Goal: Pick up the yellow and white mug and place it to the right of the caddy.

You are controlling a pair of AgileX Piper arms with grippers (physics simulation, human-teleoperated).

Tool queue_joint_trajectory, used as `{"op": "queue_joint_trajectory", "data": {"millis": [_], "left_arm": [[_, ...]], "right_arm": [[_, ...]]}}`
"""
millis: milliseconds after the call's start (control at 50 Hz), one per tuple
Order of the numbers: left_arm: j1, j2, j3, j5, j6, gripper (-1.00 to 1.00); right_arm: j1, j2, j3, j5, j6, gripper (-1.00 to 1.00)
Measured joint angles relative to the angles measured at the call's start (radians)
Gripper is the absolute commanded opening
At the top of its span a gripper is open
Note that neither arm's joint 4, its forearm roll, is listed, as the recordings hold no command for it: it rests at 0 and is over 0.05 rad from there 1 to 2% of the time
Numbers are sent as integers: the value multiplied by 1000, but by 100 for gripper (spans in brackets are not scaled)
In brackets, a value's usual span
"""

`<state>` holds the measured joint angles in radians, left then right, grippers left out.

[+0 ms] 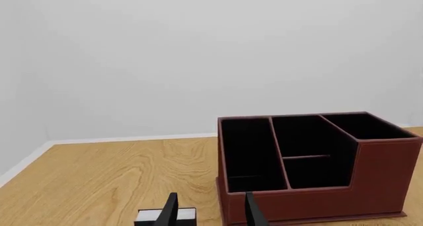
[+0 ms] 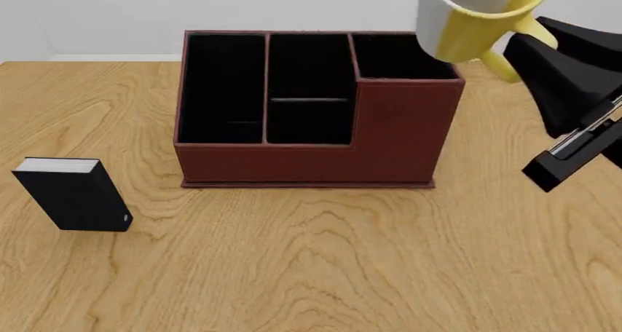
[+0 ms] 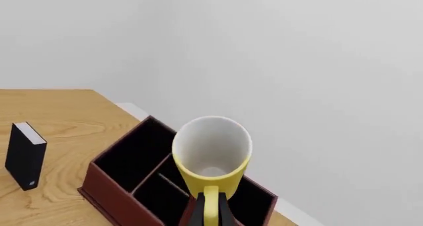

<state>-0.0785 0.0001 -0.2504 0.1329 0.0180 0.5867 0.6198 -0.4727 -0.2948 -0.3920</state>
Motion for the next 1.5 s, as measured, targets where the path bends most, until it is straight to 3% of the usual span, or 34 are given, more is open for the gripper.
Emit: {"op": "queue_joint_trajectory", "data": {"millis": [700,1500], "left_arm": [[-3,0,-2,4,9,100],[-14,0,-4,7,25,100]], "right_arm": [[-215,-154,-22,131,52,-100],[-386,-188,16,132,116,-100]]}}
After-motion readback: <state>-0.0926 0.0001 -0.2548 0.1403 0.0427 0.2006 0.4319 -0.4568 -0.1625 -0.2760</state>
